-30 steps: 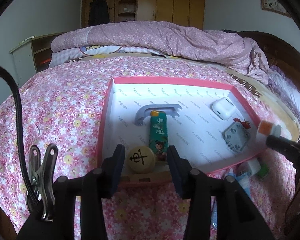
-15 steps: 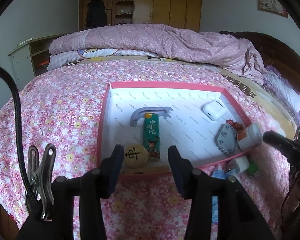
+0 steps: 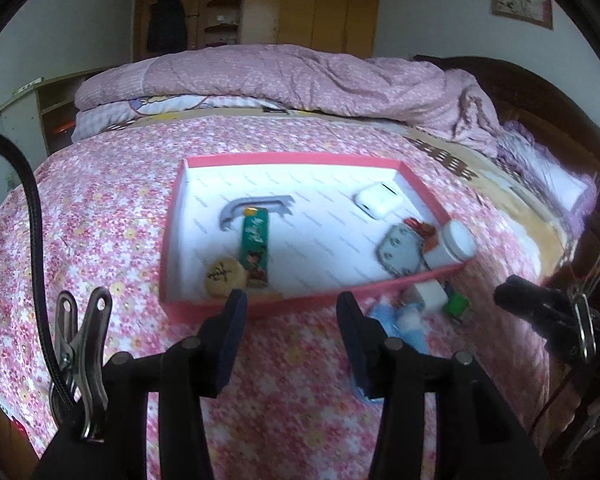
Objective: Organize rigid objects
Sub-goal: 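Grasp the clear blue plastic case with the left gripper while right moves to the blue tube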
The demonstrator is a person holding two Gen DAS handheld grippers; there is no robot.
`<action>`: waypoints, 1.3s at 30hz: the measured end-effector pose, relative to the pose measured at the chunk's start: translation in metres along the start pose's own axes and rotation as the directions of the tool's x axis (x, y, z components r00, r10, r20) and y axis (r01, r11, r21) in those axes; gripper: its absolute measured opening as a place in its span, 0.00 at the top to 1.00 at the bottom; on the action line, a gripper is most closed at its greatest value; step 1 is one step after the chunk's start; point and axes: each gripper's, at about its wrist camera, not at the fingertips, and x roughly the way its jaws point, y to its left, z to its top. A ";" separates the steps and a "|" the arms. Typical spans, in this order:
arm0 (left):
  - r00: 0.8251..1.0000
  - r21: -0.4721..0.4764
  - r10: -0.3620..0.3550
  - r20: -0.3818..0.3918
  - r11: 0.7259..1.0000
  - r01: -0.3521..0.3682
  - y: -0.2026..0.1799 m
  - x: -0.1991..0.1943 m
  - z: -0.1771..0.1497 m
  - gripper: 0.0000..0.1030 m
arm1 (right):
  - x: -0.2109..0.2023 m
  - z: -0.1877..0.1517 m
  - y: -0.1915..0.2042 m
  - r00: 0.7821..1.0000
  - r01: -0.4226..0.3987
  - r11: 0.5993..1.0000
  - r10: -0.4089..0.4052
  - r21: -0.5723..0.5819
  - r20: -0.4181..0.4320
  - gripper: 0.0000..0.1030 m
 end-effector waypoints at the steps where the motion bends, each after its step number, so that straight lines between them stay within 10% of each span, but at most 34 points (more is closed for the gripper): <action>1: 1.000 0.010 -0.007 -0.005 1.000 0.007 -0.004 -0.001 -0.003 0.52 | -0.001 -0.002 0.001 1.000 -0.001 1.000 0.000 -0.006 -0.002 0.57; 14: 0.985 0.157 -0.102 -0.142 0.980 0.124 -0.048 0.016 -0.030 0.41 | -0.005 -0.027 -0.002 0.999 0.004 1.000 -0.005 -0.016 -0.050 0.57; 30: 0.991 0.243 -0.022 -0.136 0.969 0.055 -0.071 0.045 -0.034 0.41 | 0.002 -0.041 -0.019 0.995 -0.011 0.999 0.015 0.045 -0.096 0.57; 34: 0.992 0.229 -0.024 -0.127 0.972 0.053 -0.067 0.043 -0.033 0.59 | 0.002 -0.040 -0.013 0.995 -0.024 0.999 0.027 0.027 -0.098 0.57; 39: 0.992 0.200 -0.021 -0.124 0.979 0.046 -0.054 0.033 -0.038 0.59 | 0.003 -0.038 0.000 0.994 -0.047 0.999 0.046 -0.011 -0.103 0.57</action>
